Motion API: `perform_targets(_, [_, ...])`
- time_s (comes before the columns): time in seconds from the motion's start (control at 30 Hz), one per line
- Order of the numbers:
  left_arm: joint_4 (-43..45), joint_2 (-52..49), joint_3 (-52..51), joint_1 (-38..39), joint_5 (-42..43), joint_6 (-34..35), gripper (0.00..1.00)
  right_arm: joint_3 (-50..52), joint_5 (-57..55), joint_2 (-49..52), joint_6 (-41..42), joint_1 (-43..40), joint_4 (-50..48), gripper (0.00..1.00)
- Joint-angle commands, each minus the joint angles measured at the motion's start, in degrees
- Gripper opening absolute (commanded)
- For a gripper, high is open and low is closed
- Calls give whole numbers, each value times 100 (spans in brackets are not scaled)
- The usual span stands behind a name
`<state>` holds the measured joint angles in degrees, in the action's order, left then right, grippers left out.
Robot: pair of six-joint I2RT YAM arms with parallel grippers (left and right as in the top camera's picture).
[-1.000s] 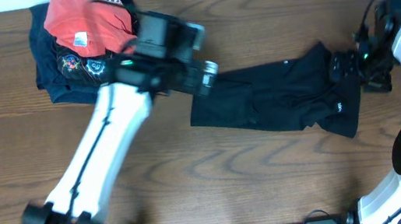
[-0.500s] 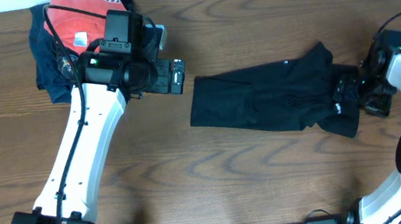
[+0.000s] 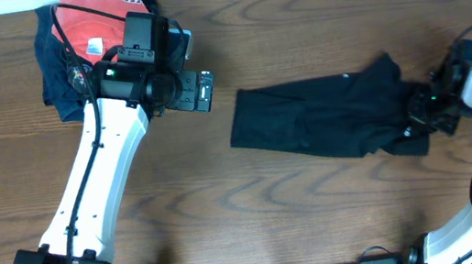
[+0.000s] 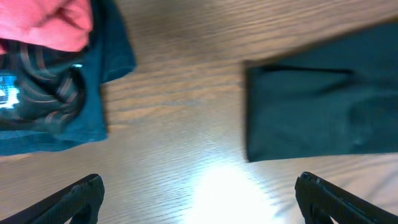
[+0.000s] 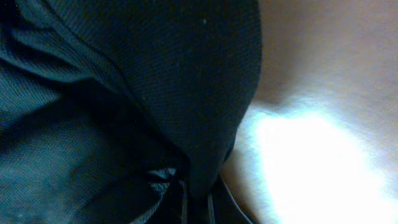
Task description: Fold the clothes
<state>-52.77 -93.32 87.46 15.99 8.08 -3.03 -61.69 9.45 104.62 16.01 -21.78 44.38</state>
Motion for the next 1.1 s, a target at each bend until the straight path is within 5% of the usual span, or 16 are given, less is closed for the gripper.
perform_targets(0.0, [-33,-28,4,-24,-424,-76,99,-509,-92,-85,-527,-446,365,1])
perform_targets(0.37, [-33,-28,4,-199,-470,-76,100,-2203,901,-776,-1788,-341,1834,1])
perform_targets(1.07, [-52,-28,4,-308,-470,-76,100,-2267,203,-686,-623,4111,960,2])
